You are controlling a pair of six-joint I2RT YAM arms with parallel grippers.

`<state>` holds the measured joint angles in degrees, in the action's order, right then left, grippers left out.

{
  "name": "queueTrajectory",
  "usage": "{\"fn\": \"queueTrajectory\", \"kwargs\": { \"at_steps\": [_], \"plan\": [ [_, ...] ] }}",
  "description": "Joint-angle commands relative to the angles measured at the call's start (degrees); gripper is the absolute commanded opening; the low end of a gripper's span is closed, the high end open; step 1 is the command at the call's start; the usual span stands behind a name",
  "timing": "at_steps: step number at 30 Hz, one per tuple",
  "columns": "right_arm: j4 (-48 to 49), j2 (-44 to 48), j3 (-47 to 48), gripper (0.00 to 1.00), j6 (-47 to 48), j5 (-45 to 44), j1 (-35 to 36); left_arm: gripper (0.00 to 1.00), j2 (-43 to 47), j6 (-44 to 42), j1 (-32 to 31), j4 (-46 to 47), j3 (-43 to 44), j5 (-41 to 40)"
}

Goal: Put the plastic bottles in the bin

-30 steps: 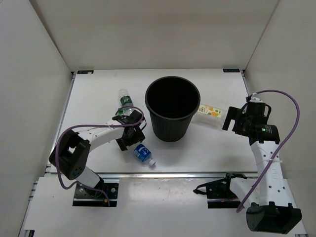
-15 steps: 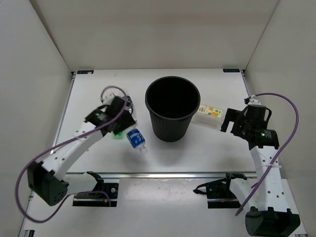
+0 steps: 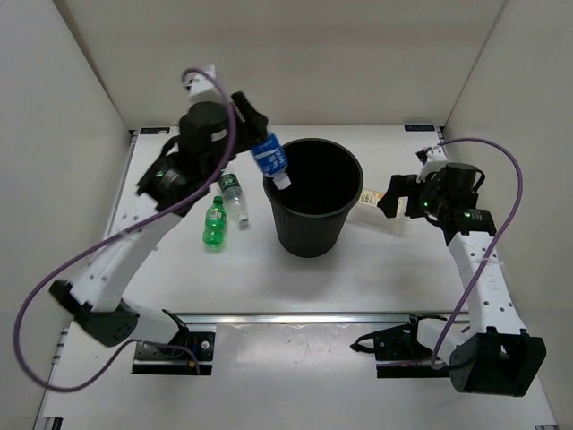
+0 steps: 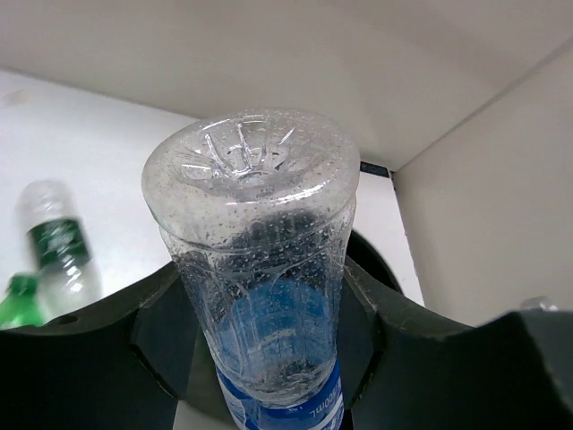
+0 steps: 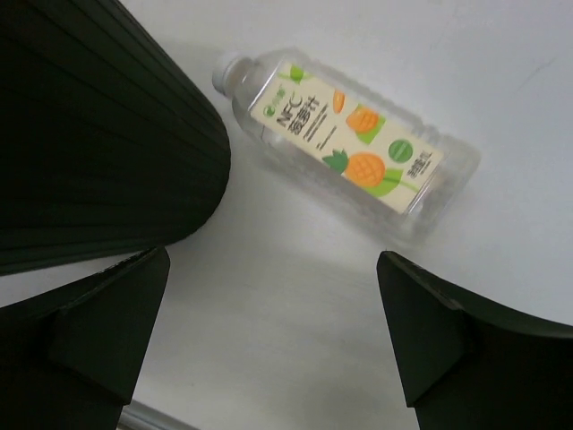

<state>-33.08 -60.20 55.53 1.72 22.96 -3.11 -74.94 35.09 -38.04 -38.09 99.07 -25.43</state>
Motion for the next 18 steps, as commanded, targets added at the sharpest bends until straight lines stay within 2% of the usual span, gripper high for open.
{"fn": "queueTrajectory", "kwargs": {
  "at_steps": [1, 4, 6, 9, 10, 11, 12, 15, 18],
  "plan": [
    [7.9, -0.7, 3.9, 0.99, 1.4, 5.8, -1.6, 0.56, -7.7, -7.0, -3.3, 9.6, 4.1, -0.9],
    [7.9, -5.2, 7.0, 1.00, 4.7, 6.5, -1.6, 0.56, -12.9, -9.1, -4.5, 15.3, 5.4, -1.8],
    [7.0, -8.8, 10.0, 0.99, 7.8, 9.3, -2.8, 0.62, -16.4, -11.6, -5.9, 16.2, 7.4, -5.9],
    [-1.0, -15.9, 17.0, 0.99, 15.7, 12.9, -3.6, 0.72, -21.8, -15.3, -7.7, 12.6, 13.9, -9.6],
    [-2.4, -19.0, 19.8, 0.99, 17.2, 13.2, -2.9, 0.80, -23.5, -16.0, -8.4, 11.3, 15.6, -10.1],
    [-4.3, -22.2, 20.6, 0.99, 19.8, 12.0, -2.3, 0.94, -23.9, -15.6, -8.2, 10.8, 16.0, -10.3],
    [-5.5, -23.5, 23.2, 1.00, 20.7, 10.9, -1.8, 0.98, -24.2, -15.3, -8.1, 10.4, 15.8, -9.6],
    [-8.5, -31.8, 28.7, 0.99, 24.0, 9.9, -0.7, 0.99, -21.8, -13.6, -7.0, 11.7, 11.3, -7.6],
    [-9.3, -37.6, 33.1, 0.99, 25.3, 15.3, -1.0, 0.99, -19.2, -13.7, -6.1, 11.3, 10.0, -7.0]
  ]
}}
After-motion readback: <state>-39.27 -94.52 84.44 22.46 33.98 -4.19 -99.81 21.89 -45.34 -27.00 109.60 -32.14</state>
